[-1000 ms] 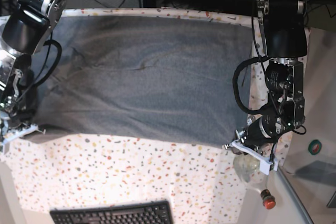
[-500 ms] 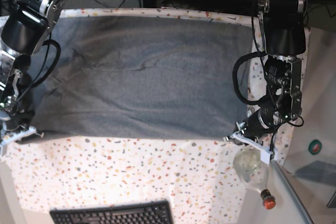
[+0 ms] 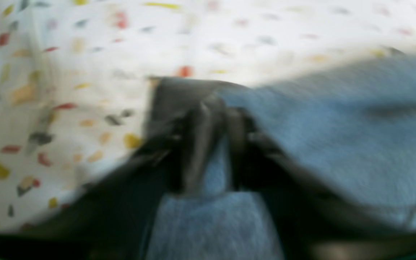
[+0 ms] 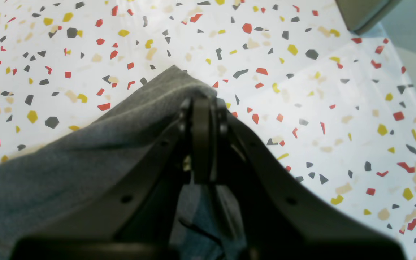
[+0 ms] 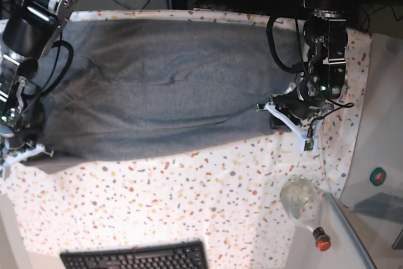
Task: Layout the t-shirt on the table in an organized manner, then fold the t-shirt properly
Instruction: 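Hold the shirt corners with both grippers, adjusting the left grip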
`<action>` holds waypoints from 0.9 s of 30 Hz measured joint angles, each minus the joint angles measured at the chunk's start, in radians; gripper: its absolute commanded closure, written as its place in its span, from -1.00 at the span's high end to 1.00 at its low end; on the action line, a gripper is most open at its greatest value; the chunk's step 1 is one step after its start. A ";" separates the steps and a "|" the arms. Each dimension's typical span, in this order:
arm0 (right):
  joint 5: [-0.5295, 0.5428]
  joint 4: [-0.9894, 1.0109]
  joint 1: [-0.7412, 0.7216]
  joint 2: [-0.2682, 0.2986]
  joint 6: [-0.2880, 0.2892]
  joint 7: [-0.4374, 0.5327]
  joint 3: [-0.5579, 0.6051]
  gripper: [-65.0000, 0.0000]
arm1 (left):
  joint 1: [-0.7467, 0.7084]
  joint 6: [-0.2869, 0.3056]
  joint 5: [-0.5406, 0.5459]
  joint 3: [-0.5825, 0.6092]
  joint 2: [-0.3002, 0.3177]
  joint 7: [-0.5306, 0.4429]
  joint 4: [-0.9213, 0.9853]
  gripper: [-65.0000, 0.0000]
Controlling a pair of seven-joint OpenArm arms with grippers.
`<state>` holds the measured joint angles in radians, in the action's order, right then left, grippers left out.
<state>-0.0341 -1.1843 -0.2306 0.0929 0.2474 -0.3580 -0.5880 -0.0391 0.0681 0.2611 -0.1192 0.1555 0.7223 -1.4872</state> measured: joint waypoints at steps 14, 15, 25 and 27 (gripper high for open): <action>0.000 0.000 0.013 -0.002 0.000 0.000 -0.001 -1.00 | -0.067 -0.014 -0.018 -0.118 -0.013 0.000 -0.140 0.64; 0.000 0.000 0.013 -0.003 0.000 0.000 -0.001 -1.00 | -0.056 -0.014 -0.018 -0.129 -0.021 -0.004 -0.129 0.64; 0.000 -0.035 0.037 -0.012 0.000 -0.001 0.001 -1.00 | 0.217 -0.011 -0.013 -0.139 -0.033 -0.004 0.262 0.64; 0.001 -0.035 0.040 -0.011 0.000 0.000 0.001 -1.00 | 0.275 -0.007 -0.002 -0.138 -0.035 -0.008 0.316 0.64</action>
<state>-0.0334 -1.2194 -0.1905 0.0822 0.2470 -0.3584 -0.5869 0.2356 0.0612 0.2592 -0.2569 0.1207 0.7143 -1.1713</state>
